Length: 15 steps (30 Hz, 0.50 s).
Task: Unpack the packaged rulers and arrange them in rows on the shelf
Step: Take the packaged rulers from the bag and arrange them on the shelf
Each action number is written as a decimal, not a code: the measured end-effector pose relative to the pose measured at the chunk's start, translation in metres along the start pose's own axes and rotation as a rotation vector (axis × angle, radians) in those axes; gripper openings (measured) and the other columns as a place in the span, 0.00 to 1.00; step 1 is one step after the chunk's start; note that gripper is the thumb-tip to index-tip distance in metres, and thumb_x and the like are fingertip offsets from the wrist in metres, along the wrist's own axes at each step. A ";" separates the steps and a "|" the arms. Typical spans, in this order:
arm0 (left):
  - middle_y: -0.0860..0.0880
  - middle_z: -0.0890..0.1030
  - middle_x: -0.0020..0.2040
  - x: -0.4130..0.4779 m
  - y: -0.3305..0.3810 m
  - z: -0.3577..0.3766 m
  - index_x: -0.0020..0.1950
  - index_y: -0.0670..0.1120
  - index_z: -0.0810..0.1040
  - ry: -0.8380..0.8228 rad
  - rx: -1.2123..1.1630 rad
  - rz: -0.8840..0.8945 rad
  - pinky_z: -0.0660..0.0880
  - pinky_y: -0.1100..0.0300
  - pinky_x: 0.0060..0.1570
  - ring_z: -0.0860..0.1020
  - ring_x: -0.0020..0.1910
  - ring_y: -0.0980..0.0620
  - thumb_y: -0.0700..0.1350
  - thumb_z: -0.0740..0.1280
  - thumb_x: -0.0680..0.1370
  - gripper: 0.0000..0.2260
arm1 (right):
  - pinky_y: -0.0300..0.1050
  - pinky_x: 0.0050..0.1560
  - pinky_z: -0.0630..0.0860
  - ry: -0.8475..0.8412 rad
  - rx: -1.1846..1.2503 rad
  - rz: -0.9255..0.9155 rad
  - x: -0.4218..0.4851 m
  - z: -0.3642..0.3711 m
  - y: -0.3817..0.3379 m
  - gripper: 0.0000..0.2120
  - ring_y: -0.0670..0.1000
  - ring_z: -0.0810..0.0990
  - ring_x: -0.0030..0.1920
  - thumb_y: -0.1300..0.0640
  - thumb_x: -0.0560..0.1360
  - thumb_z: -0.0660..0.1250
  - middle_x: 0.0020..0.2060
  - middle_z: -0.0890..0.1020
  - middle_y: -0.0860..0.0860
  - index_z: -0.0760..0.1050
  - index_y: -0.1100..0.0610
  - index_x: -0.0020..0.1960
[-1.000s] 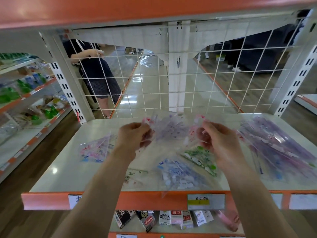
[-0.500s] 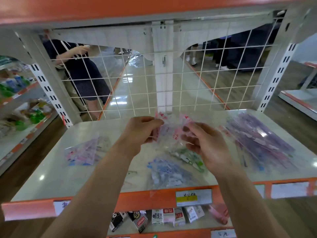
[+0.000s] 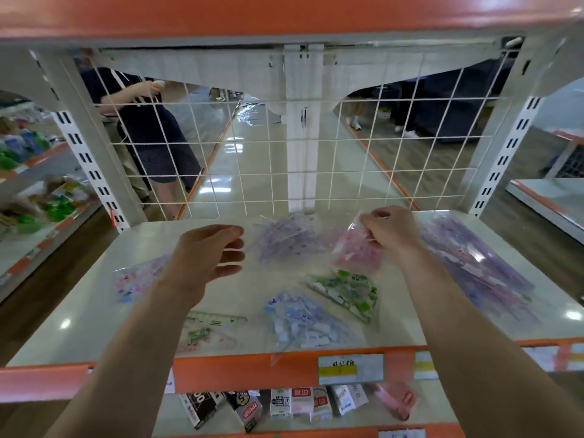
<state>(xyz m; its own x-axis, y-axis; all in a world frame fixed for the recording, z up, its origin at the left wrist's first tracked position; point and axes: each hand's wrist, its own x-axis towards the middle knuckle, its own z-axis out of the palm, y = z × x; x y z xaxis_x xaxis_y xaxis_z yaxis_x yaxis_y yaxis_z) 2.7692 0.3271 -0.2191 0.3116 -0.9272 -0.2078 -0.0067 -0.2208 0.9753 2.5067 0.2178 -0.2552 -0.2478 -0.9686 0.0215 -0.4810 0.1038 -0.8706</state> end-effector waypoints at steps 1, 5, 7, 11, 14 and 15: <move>0.44 0.80 0.44 0.000 0.000 -0.007 0.51 0.42 0.81 0.025 0.008 0.004 0.78 0.53 0.47 0.79 0.41 0.48 0.41 0.65 0.79 0.06 | 0.44 0.34 0.70 -0.010 -0.154 -0.036 -0.001 -0.001 -0.002 0.12 0.53 0.73 0.29 0.54 0.69 0.67 0.26 0.73 0.53 0.73 0.61 0.33; 0.44 0.81 0.45 0.006 -0.002 -0.056 0.52 0.41 0.80 0.187 0.036 0.008 0.78 0.54 0.45 0.79 0.41 0.47 0.42 0.65 0.79 0.07 | 0.46 0.37 0.68 0.010 -0.437 -0.187 -0.017 -0.003 -0.017 0.13 0.57 0.77 0.37 0.52 0.73 0.64 0.33 0.78 0.55 0.76 0.59 0.35; 0.44 0.81 0.45 0.011 -0.006 -0.081 0.54 0.41 0.80 0.288 0.107 0.004 0.78 0.52 0.48 0.79 0.43 0.47 0.41 0.65 0.79 0.07 | 0.45 0.43 0.72 -0.087 -0.370 -0.238 -0.036 0.014 -0.038 0.09 0.56 0.80 0.44 0.51 0.74 0.65 0.40 0.80 0.52 0.79 0.56 0.44; 0.45 0.80 0.48 0.019 -0.016 -0.120 0.57 0.41 0.80 0.354 0.446 0.065 0.72 0.58 0.45 0.75 0.44 0.50 0.40 0.65 0.78 0.10 | 0.47 0.52 0.75 -0.588 -0.291 -0.410 -0.108 0.071 -0.086 0.15 0.50 0.79 0.51 0.50 0.73 0.70 0.54 0.80 0.49 0.77 0.52 0.57; 0.45 0.79 0.57 0.033 -0.023 -0.138 0.63 0.43 0.77 0.287 0.638 0.085 0.72 0.58 0.48 0.76 0.48 0.49 0.44 0.66 0.78 0.15 | 0.47 0.62 0.70 -0.882 -0.674 -0.474 -0.155 0.101 -0.103 0.33 0.50 0.70 0.65 0.37 0.70 0.69 0.67 0.69 0.47 0.64 0.45 0.71; 0.44 0.78 0.61 0.039 -0.026 -0.144 0.66 0.44 0.76 0.262 0.707 0.093 0.73 0.56 0.53 0.77 0.51 0.48 0.46 0.66 0.78 0.17 | 0.49 0.64 0.68 -0.900 -0.826 -0.514 -0.164 0.108 -0.103 0.36 0.52 0.67 0.67 0.35 0.70 0.67 0.69 0.66 0.48 0.61 0.45 0.73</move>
<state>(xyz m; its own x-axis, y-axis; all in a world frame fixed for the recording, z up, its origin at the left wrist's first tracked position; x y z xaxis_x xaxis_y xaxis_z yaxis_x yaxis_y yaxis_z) 2.9188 0.3402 -0.2417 0.4951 -0.8686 -0.0168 -0.6234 -0.3687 0.6895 2.6882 0.3418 -0.2218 0.6015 -0.7162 -0.3539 -0.7983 -0.5215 -0.3013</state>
